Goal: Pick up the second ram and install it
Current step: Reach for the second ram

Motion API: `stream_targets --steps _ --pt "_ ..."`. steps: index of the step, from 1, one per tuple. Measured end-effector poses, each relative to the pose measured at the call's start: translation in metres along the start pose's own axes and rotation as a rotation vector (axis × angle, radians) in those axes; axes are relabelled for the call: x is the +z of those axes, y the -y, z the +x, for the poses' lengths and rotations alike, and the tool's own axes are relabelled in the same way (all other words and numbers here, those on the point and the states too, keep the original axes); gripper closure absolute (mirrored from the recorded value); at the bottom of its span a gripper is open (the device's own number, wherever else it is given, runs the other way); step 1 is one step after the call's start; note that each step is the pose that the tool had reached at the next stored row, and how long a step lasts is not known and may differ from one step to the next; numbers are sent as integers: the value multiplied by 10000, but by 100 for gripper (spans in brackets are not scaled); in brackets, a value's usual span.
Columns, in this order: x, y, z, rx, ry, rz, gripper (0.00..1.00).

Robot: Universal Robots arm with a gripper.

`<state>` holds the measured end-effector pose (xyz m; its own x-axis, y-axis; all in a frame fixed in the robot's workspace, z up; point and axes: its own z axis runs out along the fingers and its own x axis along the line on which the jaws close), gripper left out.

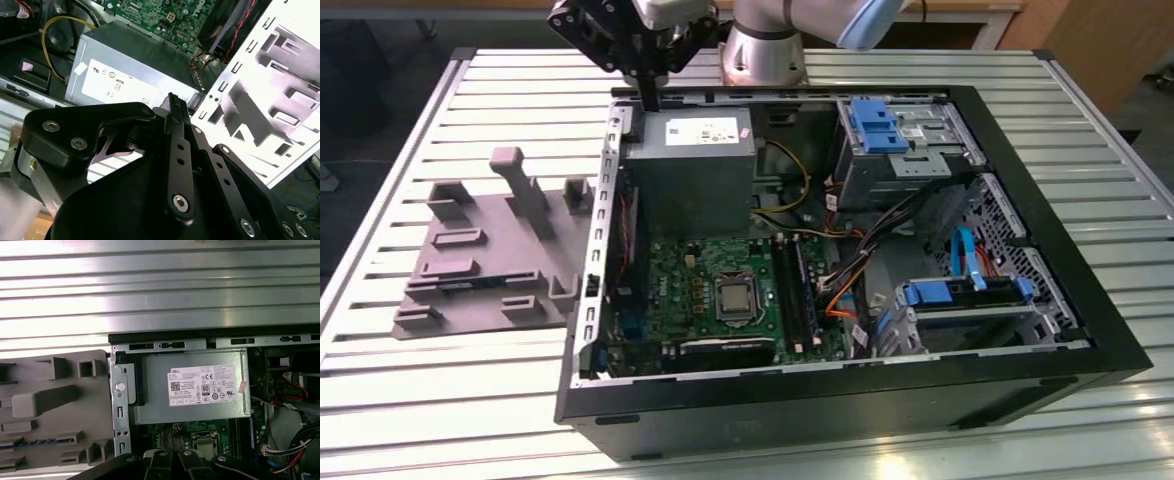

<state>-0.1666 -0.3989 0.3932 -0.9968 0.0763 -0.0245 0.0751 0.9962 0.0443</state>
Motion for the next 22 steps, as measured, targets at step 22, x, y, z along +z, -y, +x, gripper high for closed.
stream_targets --steps 22 --pt "-7 23 296 -1 0 -1 89"
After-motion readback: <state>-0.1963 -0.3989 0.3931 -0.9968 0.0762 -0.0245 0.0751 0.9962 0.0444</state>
